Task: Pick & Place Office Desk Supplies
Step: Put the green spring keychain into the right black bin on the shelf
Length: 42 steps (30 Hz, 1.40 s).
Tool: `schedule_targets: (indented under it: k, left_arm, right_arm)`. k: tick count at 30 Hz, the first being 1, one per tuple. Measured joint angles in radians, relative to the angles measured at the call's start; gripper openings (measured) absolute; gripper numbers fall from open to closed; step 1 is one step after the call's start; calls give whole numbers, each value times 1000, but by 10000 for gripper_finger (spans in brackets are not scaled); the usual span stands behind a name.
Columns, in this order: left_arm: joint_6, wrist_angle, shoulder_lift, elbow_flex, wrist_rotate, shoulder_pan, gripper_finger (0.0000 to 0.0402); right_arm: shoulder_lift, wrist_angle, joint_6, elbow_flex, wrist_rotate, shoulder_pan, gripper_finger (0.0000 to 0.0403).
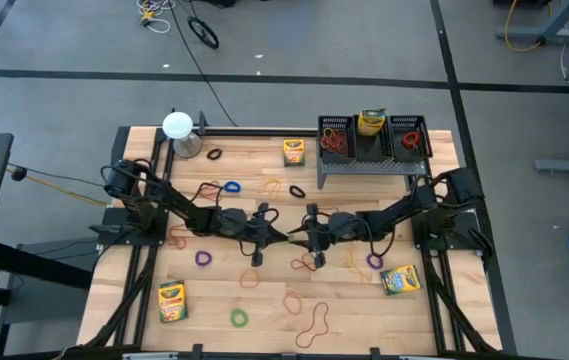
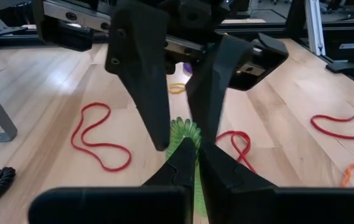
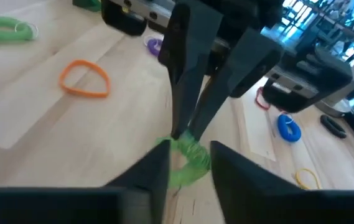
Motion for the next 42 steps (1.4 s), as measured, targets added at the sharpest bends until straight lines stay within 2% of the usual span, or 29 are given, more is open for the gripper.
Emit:
schedule_targets:
  k: [4,6,11,14,20,23,26,29,33,36,42]
  left_arm:
    - [-1,0,0,0,-10,0,22]
    - [-2,-2,0,0,-23,-3,36]
    - [-8,-37,-18,0,-129,-33,87]
    - [26,-54,-51,0,-188,-62,116]
    - [103,-77,-96,0,-233,-86,146]
    - [106,-93,-96,0,-227,-69,145]
    - [86,-98,-88,-4,-145,-35,137]
    - [62,-22,-83,-44,-65,0,129]
    - [17,150,-82,-144,-59,35,121]
    - [-18,270,-82,-213,-114,43,119]
    - [-52,327,-82,-268,-163,39,119]
  right_arm:
    - [0,-9,-1,0,2,0,36]
    - [-2,-17,-1,0,4,1,16]
    - [-39,-100,5,0,122,24,30]
    - [-94,-196,22,0,191,48,16]
    - [-293,-462,72,0,316,112,15]
    - [-438,-627,106,0,405,145,16]
    - [-599,-830,170,15,493,169,11]
    - [-743,-1038,252,53,586,177,11]
    - [-879,-1289,369,126,705,152,13]
    - [-942,-1442,444,187,779,104,12]
    - [-1003,-1595,512,279,848,-78,11]
